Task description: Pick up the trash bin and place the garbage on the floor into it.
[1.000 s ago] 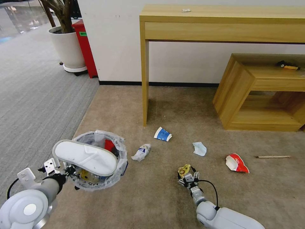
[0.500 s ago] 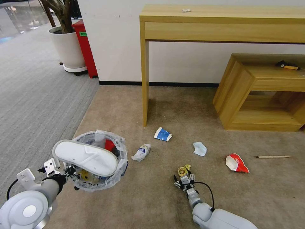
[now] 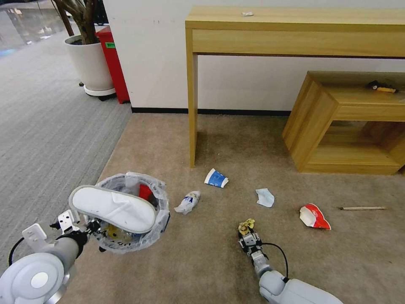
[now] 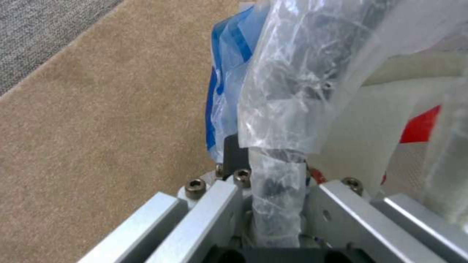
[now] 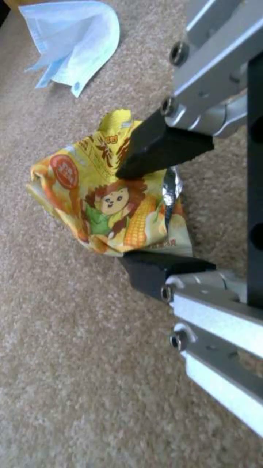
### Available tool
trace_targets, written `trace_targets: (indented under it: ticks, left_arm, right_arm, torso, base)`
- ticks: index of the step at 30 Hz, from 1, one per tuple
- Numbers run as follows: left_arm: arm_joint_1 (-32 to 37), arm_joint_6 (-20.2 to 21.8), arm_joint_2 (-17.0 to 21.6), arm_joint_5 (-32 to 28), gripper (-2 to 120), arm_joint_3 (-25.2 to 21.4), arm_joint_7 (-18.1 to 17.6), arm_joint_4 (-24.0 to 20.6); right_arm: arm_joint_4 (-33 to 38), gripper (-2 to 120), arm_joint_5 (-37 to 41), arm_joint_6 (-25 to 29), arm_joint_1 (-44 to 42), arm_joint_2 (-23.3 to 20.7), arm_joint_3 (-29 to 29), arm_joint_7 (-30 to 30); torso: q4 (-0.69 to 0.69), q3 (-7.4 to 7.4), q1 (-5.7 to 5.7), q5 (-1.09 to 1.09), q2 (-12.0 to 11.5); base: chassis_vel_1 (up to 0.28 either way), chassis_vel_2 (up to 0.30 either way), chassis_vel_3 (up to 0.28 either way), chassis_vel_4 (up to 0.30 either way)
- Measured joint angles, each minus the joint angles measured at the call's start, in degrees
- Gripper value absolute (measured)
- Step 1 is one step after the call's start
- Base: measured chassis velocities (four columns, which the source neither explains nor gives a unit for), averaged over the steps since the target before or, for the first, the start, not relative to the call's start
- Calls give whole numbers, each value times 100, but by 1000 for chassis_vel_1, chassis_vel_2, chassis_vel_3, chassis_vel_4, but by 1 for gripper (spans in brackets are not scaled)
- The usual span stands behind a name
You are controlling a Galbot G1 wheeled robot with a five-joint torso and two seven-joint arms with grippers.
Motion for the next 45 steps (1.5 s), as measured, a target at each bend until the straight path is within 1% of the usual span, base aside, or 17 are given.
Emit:
trace_targets:
  ticks: [3,4,6,8,11,14,19,21,23,25,29,31,37,39,40,43,45]
  left_arm:
    - [21,0,-3,25,0,-2,2,-2]
    - [21,0,-3,25,0,-2,2,-2]
    - [27,0,9,43,0,-3,11,18]
    - [27,-1,11,52,0,-3,17,32]
    - [27,-8,5,135,0,16,67,103]
    - [27,-11,-22,172,0,29,83,120]
    - [25,-12,-60,241,0,38,97,153]
    - [25,-14,-95,287,0,49,108,175]
    - [24,-14,-105,297,0,53,110,177]
    - [24,-14,-139,345,0,69,117,177]
    - [42,-14,-162,379,0,81,117,125]
    - [48,-14,-168,381,0,83,117,102]
    - [108,-9,-166,401,0,82,117,-52]
    - [144,-4,-147,409,0,65,117,-84]
    - [144,-4,-147,409,0,65,117,-84]
    - [181,8,-120,423,0,60,115,-111]
    - [185,12,-115,425,0,61,113,-112]
  right_arm:
    - [17,26,-35,23,-34,6,38,20]
    - [17,26,-35,23,-34,6,38,20]
    - [66,17,-92,70,-67,-17,67,39]
    - [93,15,-129,99,-82,-25,88,63]
    - [330,3,-431,300,-159,-134,236,143]
    - [502,0,-699,468,-185,-216,318,190]
    - [685,0,-1070,802,-199,-321,439,168]
    - [862,0,-972,1400,-118,-415,454,-263]
    - [924,0,-914,1509,-88,-439,454,-391]
    - [1256,0,-626,1852,60,-559,441,-887]
    - [1796,0,-359,2090,288,-743,388,-1448]
    - [1969,0,-292,2118,376,-807,348,-1573]
    - [2987,0,113,2183,1083,-1144,-97,-2029]
    - [3461,0,255,2120,1341,-1254,-273,-2090]
    - [3461,0,255,2120,1341,-1254,-273,-2090]
    - [4095,0,478,1990,1646,-1362,-493,-2102]
    - [4297,0,556,1955,1763,-1380,-581,-2101]
  torso:
    - [0,0,0,0,0]
    - [0,0,0,0,0]
    - [0,0,0,0,0]
    - [0,0,0,0,0]
    - [0,0,0,0,0]
    - [0,0,0,0,0]
    - [-1,0,0,1,0]
    - [-1,0,0,0,0]
    - [0,0,0,0,0]
    - [1,0,0,0,0]
    - [0,0,0,0,0]
    - [0,0,0,0,0]
    - [1,0,0,-1,0]
    - [0,0,0,0,0]
    - [0,0,0,0,0]
    - [1,0,0,-1,0]
    - [0,0,0,0,0]
  base:
    - [0,0,0,0]
    - [0,0,0,0]
    - [0,0,0,0]
    - [0,0,0,0]
    - [0,0,0,0]
    - [0,0,0,0]
    - [0,0,0,0]
    - [0,0,0,0]
    - [0,0,0,0]
    - [0,0,0,0]
    - [0,0,0,0]
    - [0,0,0,0]
    - [0,0,0,0]
    - [0,0,0,0]
    - [0,0,0,0]
    - [0,0,0,0]
    - [0,0,0,0]
